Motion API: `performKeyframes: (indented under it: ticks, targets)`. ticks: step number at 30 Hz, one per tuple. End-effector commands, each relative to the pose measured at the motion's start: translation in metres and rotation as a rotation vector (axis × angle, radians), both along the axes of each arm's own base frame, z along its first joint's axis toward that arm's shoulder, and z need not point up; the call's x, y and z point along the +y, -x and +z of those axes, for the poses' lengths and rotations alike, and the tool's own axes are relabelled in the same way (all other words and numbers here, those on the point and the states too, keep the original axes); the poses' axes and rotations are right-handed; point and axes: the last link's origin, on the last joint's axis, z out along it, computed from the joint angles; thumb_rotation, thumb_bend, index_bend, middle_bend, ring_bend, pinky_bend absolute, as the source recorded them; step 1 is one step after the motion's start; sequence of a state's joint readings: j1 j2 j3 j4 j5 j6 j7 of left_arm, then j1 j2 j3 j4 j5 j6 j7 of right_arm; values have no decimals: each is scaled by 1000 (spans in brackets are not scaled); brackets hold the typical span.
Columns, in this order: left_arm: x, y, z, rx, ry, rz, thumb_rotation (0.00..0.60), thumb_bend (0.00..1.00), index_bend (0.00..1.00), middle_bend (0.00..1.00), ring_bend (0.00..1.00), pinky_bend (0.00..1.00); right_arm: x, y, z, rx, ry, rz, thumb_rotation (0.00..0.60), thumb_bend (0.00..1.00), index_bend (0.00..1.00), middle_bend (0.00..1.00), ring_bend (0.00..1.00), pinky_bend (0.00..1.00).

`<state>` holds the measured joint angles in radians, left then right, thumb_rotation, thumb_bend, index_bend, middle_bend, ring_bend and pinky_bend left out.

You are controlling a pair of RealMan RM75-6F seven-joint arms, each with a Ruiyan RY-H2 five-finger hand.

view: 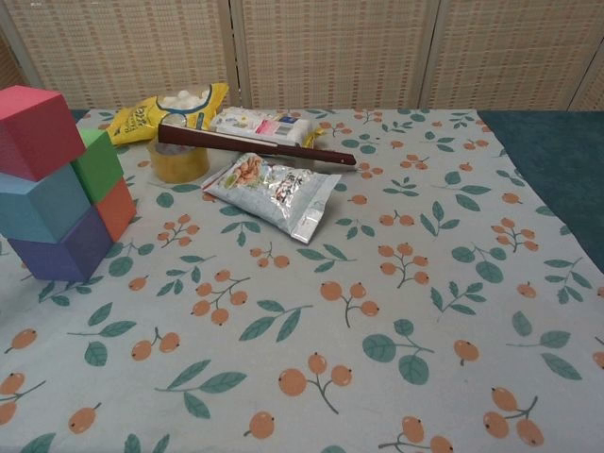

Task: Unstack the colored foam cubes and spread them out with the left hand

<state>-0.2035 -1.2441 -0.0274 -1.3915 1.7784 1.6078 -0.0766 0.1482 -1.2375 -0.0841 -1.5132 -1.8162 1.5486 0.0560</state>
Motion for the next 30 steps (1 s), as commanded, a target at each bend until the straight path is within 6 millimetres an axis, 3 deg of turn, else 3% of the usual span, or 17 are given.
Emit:
performKeyframes:
  ticks: [1,9,15,30]
  targets:
    - [30,-21,1,67,20,-39,600,365,0,0,0,0,1,0,-2,1,-16,1,600,208,0,0,0,0]
    - [67,-43,-6,141,139,-24,600,367,0,0,0,0,-3,2,-3,7,-25,-15,600,208,0,0,0,0]
    - [80,-53,-1,203,148,-26,600,369,0,0,0,0,-4,4,-7,43,-27,-16,600,208,0,0,0,0]
    - [102,-50,-2,285,231,62,600,373,0,0,0,0,-7,5,-6,51,-22,-35,600,208,0,0,0,0]
